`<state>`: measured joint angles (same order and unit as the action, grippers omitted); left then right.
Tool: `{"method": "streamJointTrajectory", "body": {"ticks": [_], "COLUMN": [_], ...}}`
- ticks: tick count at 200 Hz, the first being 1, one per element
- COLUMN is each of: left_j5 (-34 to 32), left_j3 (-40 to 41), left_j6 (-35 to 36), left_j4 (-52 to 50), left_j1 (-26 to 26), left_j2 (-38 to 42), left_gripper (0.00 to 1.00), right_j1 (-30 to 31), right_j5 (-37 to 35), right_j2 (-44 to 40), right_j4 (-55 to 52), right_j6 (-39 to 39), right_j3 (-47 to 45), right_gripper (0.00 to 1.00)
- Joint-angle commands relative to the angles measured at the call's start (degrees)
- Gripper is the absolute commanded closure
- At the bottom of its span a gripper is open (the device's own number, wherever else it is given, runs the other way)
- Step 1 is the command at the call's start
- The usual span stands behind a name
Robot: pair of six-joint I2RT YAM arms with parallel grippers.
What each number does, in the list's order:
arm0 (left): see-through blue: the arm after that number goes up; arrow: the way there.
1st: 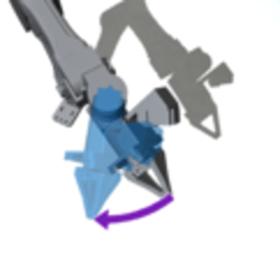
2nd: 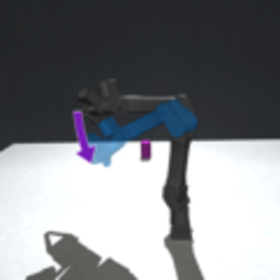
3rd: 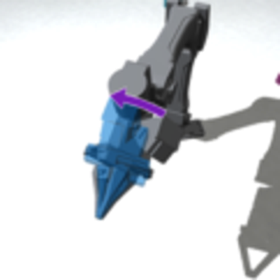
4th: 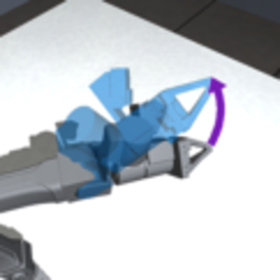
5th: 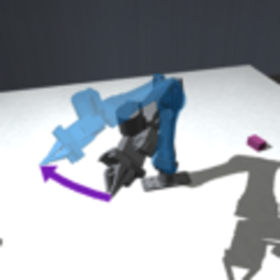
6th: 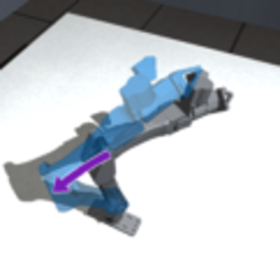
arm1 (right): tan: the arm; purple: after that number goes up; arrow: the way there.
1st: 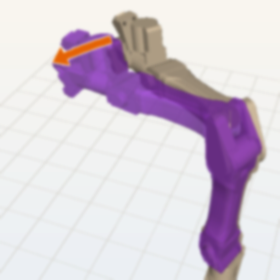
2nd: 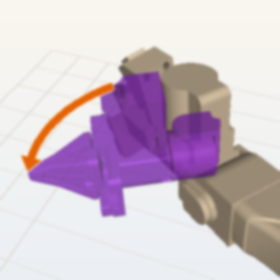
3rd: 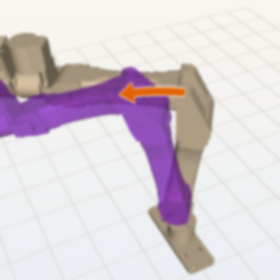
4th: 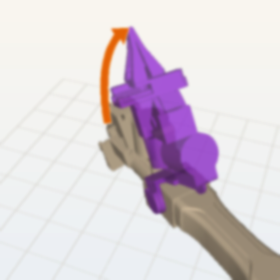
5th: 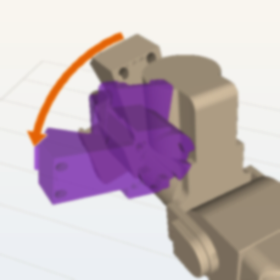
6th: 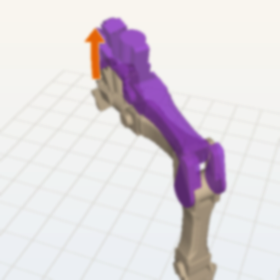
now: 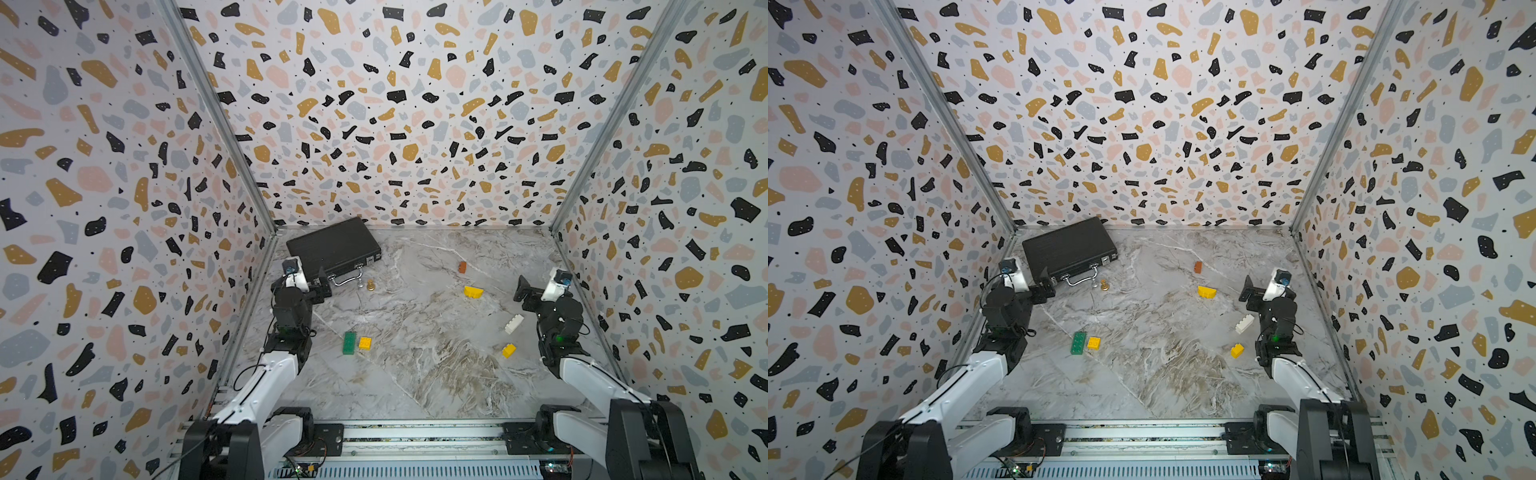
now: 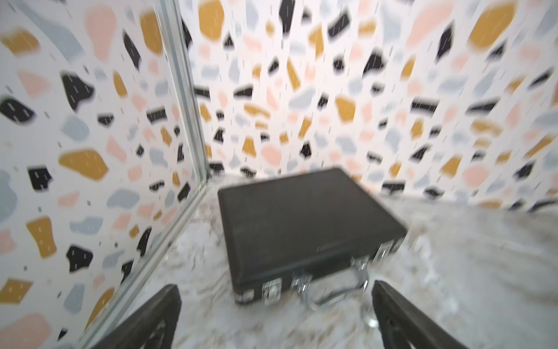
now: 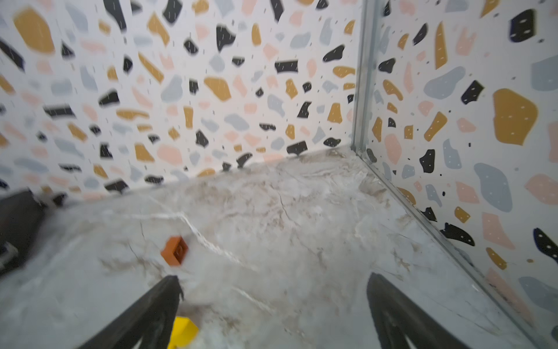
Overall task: Assemble an ice cream with lego
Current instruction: Pick up the lego brick from the center of the board.
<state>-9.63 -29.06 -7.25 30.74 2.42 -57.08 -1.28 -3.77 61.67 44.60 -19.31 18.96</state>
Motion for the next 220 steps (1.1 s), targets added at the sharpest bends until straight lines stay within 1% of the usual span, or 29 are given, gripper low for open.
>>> {"method": "streamJointTrajectory", "body": {"ticks": [1, 7, 11, 19, 29, 38, 51, 65, 75, 83, 92, 96, 110, 121, 129, 142, 155, 166, 185, 206, 220], "left_j5": [4.6, 4.1, 2.2, 0.7, 0.4, -0.5, -0.4, 2.3, 4.2, 6.7, 9.8, 11.2, 16.1, 18.3, 18.8, 19.5, 19.5, 19.9, 20.2, 19.5, 19.0], "left_j3": [-5.0, -6.0, -6.3, -5.7, -2.9, -0.1, 2.0, -0.6, -3.4, -4.8, -6.9, -7.9, -13.1, -18.0, -20.9, -23.4, -25.2, -26.4, -28.4, -29.0, -29.3], "left_j6": [-7.0, -8.8, -10.7, -15.1, -18.0, -19.2, -22.1, -23.2, -22.7, -21.8, -21.1, -20.8, -19.5, -18.4, -17.8, -17.7, -18.0, -17.7, -17.7, -17.4, -16.8], "left_j4": [-5.5, -8.6, -10.3, -11.6, -10.0, -7.4, -5.1, -8.2, -11.4, -12.3, -14.3, -15.8, -23.5, -31.4, -36.3, -40.1, -44.1, -46.1, -49.3, -50.7, -51.4], "left_j1": [-0.2, 0.1, 0.4, 0.6, 0.9, 1.5, 2.1, 3.4, 5.2, 6.8, 8.6, 9.3, 11.3, 12.7, 13.6, 14.4, 14.5, 14.6, 15.0, 15.8, 16.2], "left_j2": [3.4, 4.8, 5.6, 6.8, 7.7, 8.5, 8.9, 7.6, 6.1, 4.6, 2.3, 1.2, -4.2, -9.0, -11.7, -14.8, -17.0, -18.6, -20.3, -20.8, -21.3], "left_gripper": [0.01, 0.01, 0.01, 0.01, 0.01, 0.01, 0.01, 0.01, 0.01, 0.01, 0.01, 0.01, 0.01, 0.01, 0.01, 0.01, 0.01, 0.01, 0.01, 0.0, 0.0], "right_j1": [-0.4, -0.7, -0.8, -1.1, -1.2, -1.2, -1.1, -0.7, 0.8, 2.4, 4.6, 5.6, 9.9, 13.5, 16.2, 19.4, 20.9, 21.3, 22.4, 24.2, 25.9], "right_j5": [0.7, 1.3, 1.1, -0.1, 1.4, 3.9, 8.8, 17.7, 21.1, 22.1, 22.7, 22.4, 21.3, 18.4, 15.2, 10.0, 7.8, 8.1, 8.6, 15.6, 16.7], "right_j2": [-1.0, -2.1, -2.8, -3.8, -3.1, -0.6, 3.3, 9.3, 14.3, 18.7, 23.3, 25.0, 29.7, 32.1, 33.6, 35.5, 36.5, 36.5, 35.8, 36.4, 37.3], "right_j4": [0.0, -3.7, -7.4, -17.2, -27.8, -34.3, -36.4, -38.2, -45.1, -54.6, -64.6, -68.0, -76.3, -81.0, -83.6, -85.4, -85.1, -83.6, -82.1, -82.1, -82.3], "right_j6": [-16.9, -20.5, -22.9, -26.0, -22.9, -21.0, -20.6, -20.3, -18.9, -16.3, -13.0, -11.8, -8.1, -5.3, -3.7, -2.2, -2.1, -2.1, -0.9, 0.3, -0.2], "right_j3": [-1.1, -0.5, 0.3, 3.3, 9.0, 13.9, 16.9, 21.1, 26.6, 32.6, 39.4, 41.6, 47.8, 51.1, 53.0, 54.8, 55.3, 54.8, 54.9, 56.8, 57.9], "right_gripper": [0.0, 0.0, 0.0, 0.0, 0.0, 0.0, 0.0, 0.0, 0.0, 0.01, 0.07, 0.08, 0.13, 0.14, 0.14, 0.13, 0.14, 0.17, 0.17, 0.18, 0.18]}}
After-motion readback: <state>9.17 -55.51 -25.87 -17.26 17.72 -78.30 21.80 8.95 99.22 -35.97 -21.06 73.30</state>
